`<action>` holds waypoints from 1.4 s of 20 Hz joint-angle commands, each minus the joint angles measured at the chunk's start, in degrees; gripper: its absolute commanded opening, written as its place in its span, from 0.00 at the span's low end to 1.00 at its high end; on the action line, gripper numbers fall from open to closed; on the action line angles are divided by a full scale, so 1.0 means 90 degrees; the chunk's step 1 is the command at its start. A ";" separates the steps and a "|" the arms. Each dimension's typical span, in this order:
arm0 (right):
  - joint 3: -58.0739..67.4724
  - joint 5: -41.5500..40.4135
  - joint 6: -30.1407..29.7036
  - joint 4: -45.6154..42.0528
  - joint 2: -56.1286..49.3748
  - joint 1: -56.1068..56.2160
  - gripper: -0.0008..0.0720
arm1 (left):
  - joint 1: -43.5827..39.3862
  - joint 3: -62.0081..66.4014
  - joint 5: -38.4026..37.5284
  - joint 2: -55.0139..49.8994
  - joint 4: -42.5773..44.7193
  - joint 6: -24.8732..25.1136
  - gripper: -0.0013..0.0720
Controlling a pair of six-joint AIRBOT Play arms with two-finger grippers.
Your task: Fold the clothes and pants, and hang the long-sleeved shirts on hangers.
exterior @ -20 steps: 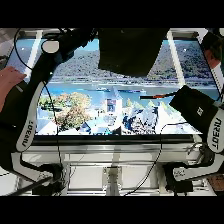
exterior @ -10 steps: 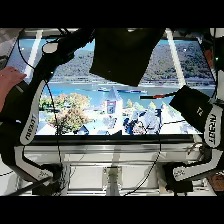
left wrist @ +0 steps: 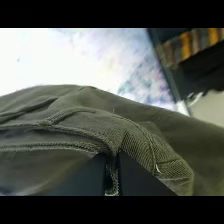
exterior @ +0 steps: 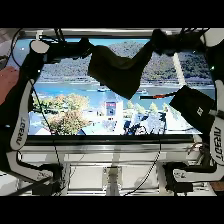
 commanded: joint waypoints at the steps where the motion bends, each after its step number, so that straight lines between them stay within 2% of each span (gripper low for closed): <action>1: -0.1304 -0.0194 -0.0063 0.0104 0.0610 0.0466 0.04 | 0.0010 -0.0539 -0.0529 0.0685 0.0772 -0.0372 0.06; 4: -0.2829 -0.0619 -0.0063 0.0520 0.1270 0.0697 0.04 | 0.0015 -0.1824 -0.0503 0.1727 0.1727 -0.0940 0.06; 8: -0.4420 -0.0542 0.0061 0.0971 0.2217 0.1127 0.04 | 0.0019 -0.3640 -0.0797 0.3121 0.2336 -0.1258 0.06; 12: -0.5073 -0.0075 0.0345 0.0933 0.2805 0.1394 0.04 | 0.0027 -0.4646 -0.0818 0.4357 0.3825 -0.1984 0.06; 14: -0.5013 0.0146 0.0330 0.0797 0.2858 0.1382 0.04 | 0.0039 -0.4682 -0.1008 0.4709 0.3888 -0.2047 0.06; 16: -0.5015 0.0350 0.0415 0.0665 0.2854 0.1384 0.04 | 0.0041 -0.4682 -0.1375 0.4830 0.3900 -0.2028 0.06; 21: -0.5219 0.1523 0.0636 0.0279 0.2851 0.1382 0.04 | 0.0039 -0.4685 -0.2973 0.4549 0.4051 -0.2033 0.06; 25: -0.5297 0.2540 0.0612 0.0362 0.2909 0.1389 0.04 | 0.0039 -0.4685 -0.3247 0.4512 0.4636 -0.2052 0.06; 28: -0.5289 0.2897 0.0617 0.0610 0.3089 0.1387 0.04 | 0.0039 -0.4685 -0.3944 0.4636 0.5336 -0.2174 0.06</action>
